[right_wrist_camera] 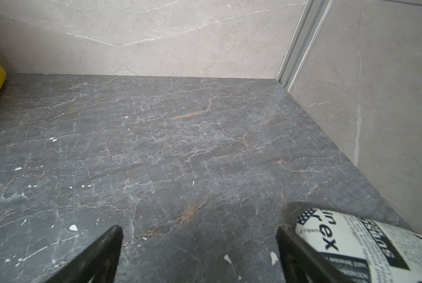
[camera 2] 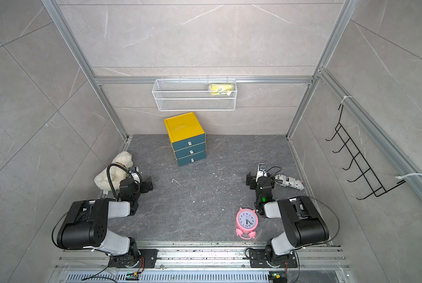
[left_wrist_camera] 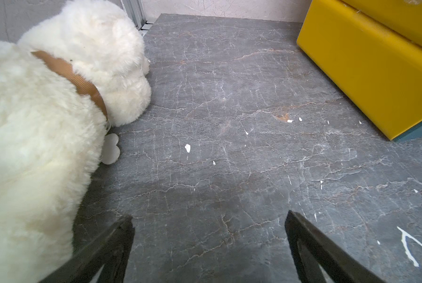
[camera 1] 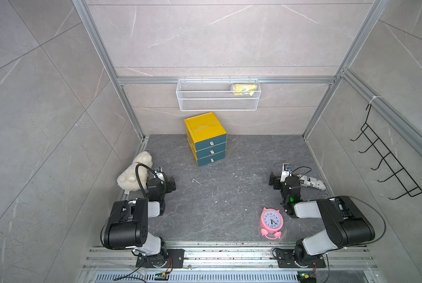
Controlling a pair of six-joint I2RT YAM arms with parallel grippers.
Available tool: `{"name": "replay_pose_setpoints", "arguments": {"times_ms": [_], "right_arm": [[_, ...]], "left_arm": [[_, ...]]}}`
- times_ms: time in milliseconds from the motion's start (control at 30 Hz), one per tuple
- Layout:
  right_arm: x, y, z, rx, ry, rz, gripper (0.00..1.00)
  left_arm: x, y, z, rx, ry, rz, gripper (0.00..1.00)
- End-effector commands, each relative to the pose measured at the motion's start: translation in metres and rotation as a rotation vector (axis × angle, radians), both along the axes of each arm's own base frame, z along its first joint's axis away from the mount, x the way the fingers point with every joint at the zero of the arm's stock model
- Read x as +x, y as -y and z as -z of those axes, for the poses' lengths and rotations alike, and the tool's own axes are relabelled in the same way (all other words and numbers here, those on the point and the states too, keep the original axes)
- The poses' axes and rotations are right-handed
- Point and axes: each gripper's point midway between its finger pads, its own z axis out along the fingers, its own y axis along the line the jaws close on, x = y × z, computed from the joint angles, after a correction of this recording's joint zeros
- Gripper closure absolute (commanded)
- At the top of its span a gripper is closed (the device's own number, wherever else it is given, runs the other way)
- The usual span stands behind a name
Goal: Place the fruit knives into the drawer by color
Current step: Reset both arms
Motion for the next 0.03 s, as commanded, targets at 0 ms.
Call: {"name": "replay_pose_setpoints", "arguments": {"times_ms": [0], "right_arm": [[0.0015, -0.0007, -0.0041, 0.008, 0.023, -0.005, 0.01]], "left_arm": [[0.0096, -0.0011, -0.0202, -0.013, 0.079, -0.005, 0.0]]}}
